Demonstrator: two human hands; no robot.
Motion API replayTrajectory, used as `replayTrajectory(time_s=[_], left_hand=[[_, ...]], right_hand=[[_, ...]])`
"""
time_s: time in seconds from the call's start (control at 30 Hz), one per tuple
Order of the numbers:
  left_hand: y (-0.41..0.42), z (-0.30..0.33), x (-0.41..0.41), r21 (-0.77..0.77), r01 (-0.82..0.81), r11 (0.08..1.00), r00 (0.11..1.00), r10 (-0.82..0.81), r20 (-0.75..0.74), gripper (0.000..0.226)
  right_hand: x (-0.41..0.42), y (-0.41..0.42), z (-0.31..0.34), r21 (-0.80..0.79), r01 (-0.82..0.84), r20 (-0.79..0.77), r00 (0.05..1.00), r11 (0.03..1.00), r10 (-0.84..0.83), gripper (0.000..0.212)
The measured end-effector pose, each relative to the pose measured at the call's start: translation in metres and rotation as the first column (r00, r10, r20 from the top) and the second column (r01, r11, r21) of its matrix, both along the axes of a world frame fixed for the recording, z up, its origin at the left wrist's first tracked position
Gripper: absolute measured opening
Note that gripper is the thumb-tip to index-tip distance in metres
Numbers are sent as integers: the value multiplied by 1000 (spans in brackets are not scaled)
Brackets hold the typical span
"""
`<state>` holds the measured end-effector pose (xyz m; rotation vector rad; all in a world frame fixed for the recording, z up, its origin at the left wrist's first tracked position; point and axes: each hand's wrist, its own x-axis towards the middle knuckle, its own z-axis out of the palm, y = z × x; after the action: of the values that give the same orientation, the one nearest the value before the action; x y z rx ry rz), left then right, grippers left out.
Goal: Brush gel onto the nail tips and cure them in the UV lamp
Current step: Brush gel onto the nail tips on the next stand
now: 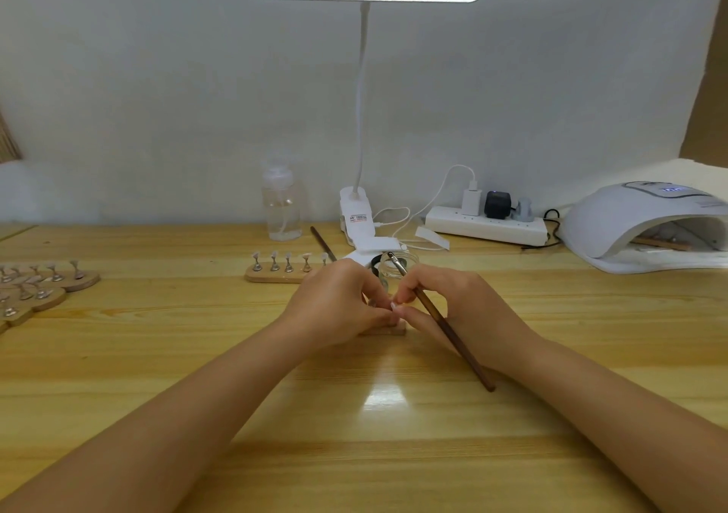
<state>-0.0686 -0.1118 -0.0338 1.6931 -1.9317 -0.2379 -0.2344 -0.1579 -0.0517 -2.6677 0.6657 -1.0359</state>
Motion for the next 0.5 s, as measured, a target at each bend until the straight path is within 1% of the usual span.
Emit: replayTrajectory(time_s=[0.17,0.23,0.37,0.5], left_hand=[[-2,0,1,19,8,1000,1000,-8,-20,12],[-2,-1,1,14,12,1000,1000,-11,-22,16],[-3,-2,1,2,-1,1000,1000,1,-13,13],[-1,-3,0,-13,-34,999,999,34,-19,27]], right_hand=[[1,1,1,68,-17,22,1000,998,15,8],[1,1,1,89,-19,24,1000,996,17,8],[2,2,0,86,-14,38,999,996,10,10],[3,3,1,82,4,47,999,997,-8,18]])
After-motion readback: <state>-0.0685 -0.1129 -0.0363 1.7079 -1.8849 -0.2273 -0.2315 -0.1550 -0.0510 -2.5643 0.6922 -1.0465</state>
